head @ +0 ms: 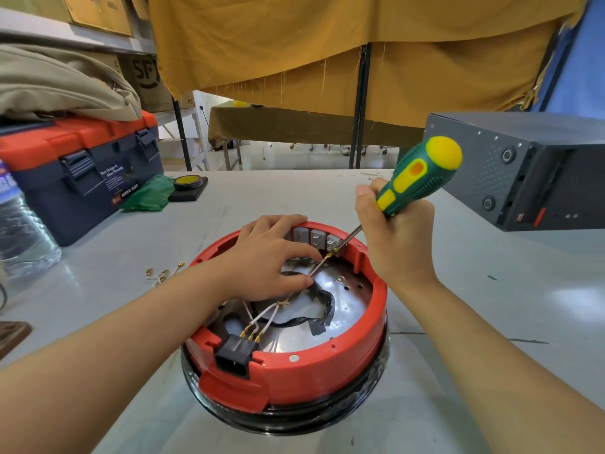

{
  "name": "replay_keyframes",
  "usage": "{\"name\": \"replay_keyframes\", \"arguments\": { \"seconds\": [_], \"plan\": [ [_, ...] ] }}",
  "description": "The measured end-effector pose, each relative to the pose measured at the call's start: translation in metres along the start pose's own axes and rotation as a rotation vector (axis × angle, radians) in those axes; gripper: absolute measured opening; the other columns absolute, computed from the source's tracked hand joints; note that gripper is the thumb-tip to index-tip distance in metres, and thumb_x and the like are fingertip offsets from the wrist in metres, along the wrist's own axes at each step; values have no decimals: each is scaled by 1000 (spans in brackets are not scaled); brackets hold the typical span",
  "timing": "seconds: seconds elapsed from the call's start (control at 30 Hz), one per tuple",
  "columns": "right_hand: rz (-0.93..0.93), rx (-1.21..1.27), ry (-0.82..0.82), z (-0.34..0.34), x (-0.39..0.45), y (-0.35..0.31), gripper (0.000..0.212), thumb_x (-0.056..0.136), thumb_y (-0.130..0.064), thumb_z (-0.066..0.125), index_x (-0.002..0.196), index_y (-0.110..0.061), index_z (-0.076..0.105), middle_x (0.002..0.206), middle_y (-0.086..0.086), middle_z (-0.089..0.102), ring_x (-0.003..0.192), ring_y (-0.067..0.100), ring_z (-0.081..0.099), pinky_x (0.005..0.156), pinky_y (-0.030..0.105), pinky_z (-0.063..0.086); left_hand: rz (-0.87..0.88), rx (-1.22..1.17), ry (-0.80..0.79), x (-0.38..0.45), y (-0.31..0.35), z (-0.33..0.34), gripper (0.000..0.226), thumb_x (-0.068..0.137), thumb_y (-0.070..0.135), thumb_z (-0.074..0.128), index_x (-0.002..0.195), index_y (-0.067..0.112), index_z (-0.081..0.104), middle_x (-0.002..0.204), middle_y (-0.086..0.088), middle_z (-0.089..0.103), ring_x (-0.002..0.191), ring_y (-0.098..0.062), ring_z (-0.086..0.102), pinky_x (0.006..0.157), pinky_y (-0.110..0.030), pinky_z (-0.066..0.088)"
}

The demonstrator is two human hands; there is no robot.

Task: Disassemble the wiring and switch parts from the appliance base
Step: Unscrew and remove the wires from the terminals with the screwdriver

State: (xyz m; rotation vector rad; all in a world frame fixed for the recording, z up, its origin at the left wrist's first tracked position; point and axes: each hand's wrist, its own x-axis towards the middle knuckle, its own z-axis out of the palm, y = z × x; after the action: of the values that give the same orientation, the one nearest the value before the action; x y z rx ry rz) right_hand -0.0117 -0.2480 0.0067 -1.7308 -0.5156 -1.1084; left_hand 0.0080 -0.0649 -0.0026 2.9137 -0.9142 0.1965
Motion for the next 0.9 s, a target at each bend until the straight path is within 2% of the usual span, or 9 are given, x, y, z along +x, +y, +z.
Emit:
{"name": "replay_keyframes", "arguments": {
  "seconds": [0.17,0.37,0.53,0.63,0.83,0.9],
  "plan": [
    [141,94,18,0,2,3,33,81,-37,46,50,-28,38,44,-9,38,45,8,42,48,23,36,2,-2,-2,1,0,0,39,85,55,51,124,55,47,155,9,11,139,-22,11,112,-46,12],
    [265,132,55,-1,5,6,34,84,-25,49,55,-8,44,47,1,40,47,17,41,48,35,40,3,-3,-7,0,0,0,39,86,54,52,124,54,47,156,8,10,140,-22,9,112,-47,11],
    [365,159,84,-2,6,8,34,83,-28,49,56,-8,42,49,1,37,48,14,38,50,34,37,-4,-8,-8,-1,2,-1,38,86,53,52,123,55,47,155,9,10,139,-22,11,112,-45,12],
    [426,203,113,-3,6,11,32,81,-30,50,55,-13,41,47,-4,36,45,10,36,50,29,35,-6,-4,-12,-1,3,-2,38,86,53,52,123,55,47,155,9,10,139,-22,12,112,-45,13],
    [309,156,76,-5,6,7,40,84,-28,49,56,1,44,50,15,39,48,23,39,49,36,37,-14,-19,-12,-1,2,-2,36,86,53,52,121,56,47,155,12,10,139,-21,11,112,-44,13],
    [223,91,44,-5,5,5,42,85,-26,50,52,-2,43,47,15,41,46,22,40,48,34,36,-13,-21,-8,-1,2,-2,36,86,53,53,121,56,47,155,12,10,139,-21,11,111,-45,13]
  ]
}}
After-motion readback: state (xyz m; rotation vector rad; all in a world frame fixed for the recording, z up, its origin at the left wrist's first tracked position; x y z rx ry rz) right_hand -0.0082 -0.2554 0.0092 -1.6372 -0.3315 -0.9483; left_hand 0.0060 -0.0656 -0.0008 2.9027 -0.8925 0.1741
